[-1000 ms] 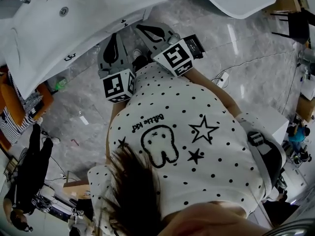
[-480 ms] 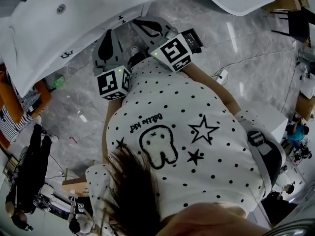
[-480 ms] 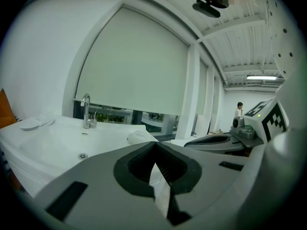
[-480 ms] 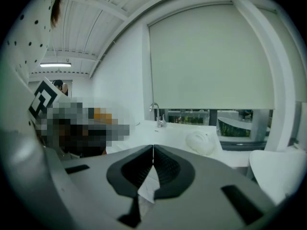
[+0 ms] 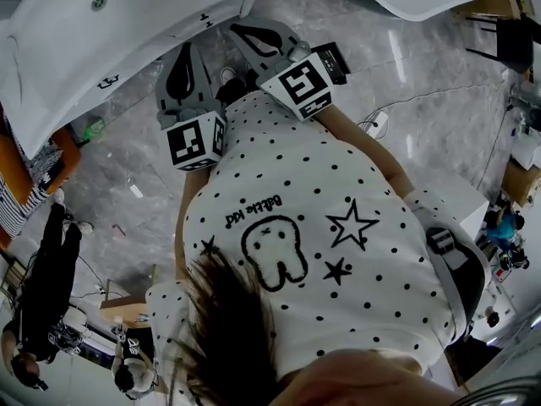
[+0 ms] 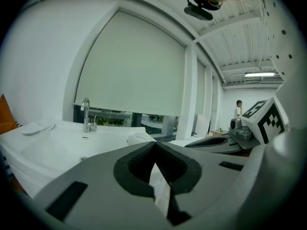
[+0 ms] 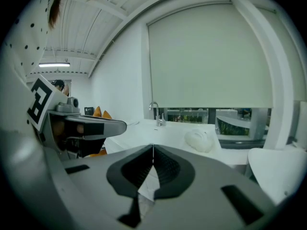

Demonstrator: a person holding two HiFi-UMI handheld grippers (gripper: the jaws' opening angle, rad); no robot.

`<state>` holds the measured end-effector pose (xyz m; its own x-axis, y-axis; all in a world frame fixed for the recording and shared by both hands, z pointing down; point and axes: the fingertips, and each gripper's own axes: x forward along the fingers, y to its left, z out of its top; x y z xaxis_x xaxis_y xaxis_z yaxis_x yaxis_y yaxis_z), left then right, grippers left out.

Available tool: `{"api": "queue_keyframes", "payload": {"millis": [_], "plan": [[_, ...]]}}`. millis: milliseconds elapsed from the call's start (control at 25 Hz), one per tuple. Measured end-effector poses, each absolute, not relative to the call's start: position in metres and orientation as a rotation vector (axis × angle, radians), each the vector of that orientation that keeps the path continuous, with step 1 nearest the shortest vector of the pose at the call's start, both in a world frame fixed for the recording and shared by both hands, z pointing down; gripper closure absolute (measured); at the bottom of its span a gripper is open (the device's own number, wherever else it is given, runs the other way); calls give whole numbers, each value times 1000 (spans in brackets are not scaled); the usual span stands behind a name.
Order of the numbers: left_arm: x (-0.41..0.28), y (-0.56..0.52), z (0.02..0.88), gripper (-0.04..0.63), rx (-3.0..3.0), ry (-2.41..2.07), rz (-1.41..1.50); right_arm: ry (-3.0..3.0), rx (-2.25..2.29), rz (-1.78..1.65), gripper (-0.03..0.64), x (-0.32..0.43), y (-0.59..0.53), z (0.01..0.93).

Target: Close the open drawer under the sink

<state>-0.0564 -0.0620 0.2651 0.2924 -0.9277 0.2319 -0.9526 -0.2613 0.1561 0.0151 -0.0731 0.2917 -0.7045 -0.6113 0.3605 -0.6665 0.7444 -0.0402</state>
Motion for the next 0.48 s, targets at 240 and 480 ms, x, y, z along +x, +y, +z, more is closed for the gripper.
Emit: {"api": "queue_keyframes", "payload": {"millis": [240,480], "plan": [[-59,-63,264,591,2309,-1730,115,-2616,985,238,601,14,-73,293],[-56,-66,261,591,2313,-1730,101,-2623,997,229,601,18,-77,290]]}}
